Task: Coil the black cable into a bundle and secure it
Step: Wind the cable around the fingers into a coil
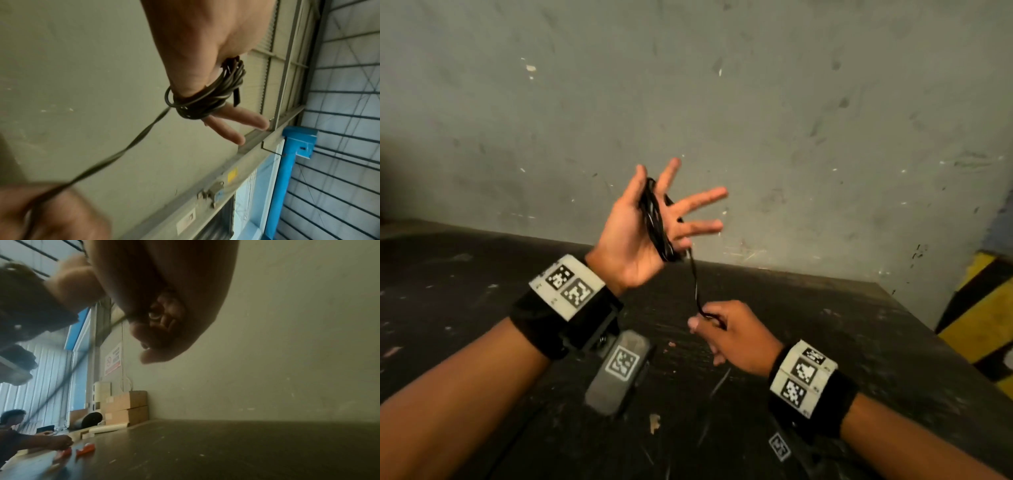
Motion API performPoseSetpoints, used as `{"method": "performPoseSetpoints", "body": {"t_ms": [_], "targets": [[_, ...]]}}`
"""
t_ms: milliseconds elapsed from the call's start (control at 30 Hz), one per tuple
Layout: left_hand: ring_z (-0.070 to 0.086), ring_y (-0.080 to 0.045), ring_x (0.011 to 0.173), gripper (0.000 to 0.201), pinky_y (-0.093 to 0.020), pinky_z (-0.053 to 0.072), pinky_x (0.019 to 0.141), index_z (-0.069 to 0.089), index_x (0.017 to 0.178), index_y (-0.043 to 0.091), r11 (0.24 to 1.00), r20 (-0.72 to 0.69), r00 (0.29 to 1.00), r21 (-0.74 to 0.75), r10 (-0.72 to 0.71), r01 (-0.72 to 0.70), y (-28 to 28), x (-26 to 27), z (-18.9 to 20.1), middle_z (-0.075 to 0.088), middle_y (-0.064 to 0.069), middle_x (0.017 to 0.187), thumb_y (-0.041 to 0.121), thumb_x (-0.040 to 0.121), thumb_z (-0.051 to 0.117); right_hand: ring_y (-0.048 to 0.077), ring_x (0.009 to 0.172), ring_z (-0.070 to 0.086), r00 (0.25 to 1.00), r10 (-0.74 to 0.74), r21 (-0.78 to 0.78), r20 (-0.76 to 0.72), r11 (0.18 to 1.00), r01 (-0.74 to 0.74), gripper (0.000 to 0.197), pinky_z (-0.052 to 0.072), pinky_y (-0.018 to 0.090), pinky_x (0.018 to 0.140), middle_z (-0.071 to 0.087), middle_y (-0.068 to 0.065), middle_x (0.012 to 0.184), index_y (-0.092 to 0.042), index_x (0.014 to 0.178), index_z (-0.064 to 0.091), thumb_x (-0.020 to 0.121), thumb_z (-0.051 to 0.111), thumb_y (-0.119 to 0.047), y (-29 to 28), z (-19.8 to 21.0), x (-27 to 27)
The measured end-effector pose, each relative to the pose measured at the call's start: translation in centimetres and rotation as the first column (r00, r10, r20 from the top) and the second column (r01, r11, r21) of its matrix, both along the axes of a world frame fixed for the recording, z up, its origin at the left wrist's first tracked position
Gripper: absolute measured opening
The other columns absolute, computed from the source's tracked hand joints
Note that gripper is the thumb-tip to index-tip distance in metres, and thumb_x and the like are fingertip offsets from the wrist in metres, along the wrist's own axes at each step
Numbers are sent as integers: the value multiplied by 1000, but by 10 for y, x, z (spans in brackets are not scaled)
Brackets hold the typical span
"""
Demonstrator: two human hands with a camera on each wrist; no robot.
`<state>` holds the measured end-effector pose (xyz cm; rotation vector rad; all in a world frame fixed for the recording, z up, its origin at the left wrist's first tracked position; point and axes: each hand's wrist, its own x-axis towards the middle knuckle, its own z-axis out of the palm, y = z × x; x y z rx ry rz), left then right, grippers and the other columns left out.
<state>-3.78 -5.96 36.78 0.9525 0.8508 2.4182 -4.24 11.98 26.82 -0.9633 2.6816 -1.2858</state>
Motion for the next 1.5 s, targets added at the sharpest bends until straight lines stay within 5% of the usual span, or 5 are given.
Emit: {"method": "performPoseSetpoints", "body": {"t_ms": [200,400,800,1000,1500], "targets": [[66,-44,99,60,-47,46,89,8,148,38,853,133,853,81,504,-516,-19,-23,10,58,-30,122,59,93,20,2,46,52,993,32,-131,-113,990,-46,21,41,12,51,54,-11,50,-9,99,67,95,49,-20,5,-2,17],[65,-47,97,60,-38,61,65,6,146,44,833,240,820,68,520,-549,-9,-28,-11,46,-28,137,62,91,22,16,63,58,935,235,383,-267,916,-121,28,45,32,60,59,2,70,-14,86,60,98,41,-32,-4,8,30],[73,-28,70,54,-39,60,56,-1,142,53,625,-154,705,-359,692,-693,0,-29,-42,45,-18,142,61,91,14,4,48,44,882,260,488,-393,872,-40,32,33,27,51,44,-9,52,-27,63,44,95,46,-30,10,69,49],[70,-41,75,74,-50,58,62,4,138,61,413,-448,779,-670,437,-617,17,-14,-69,46,-5,139,82,69,19,15,62,61,808,241,470,-537,881,50,13,47,31,61,66,-1,67,-15,77,71,83,66,-26,11,139,36],[68,-34,75,59,-40,59,52,24,137,58,648,-193,979,-755,-69,-103,22,35,-52,57,-15,130,70,80,20,15,42,41,753,166,400,-637,906,139,57,38,36,49,43,-5,45,-12,58,56,83,48,-62,42,128,-13]]}}
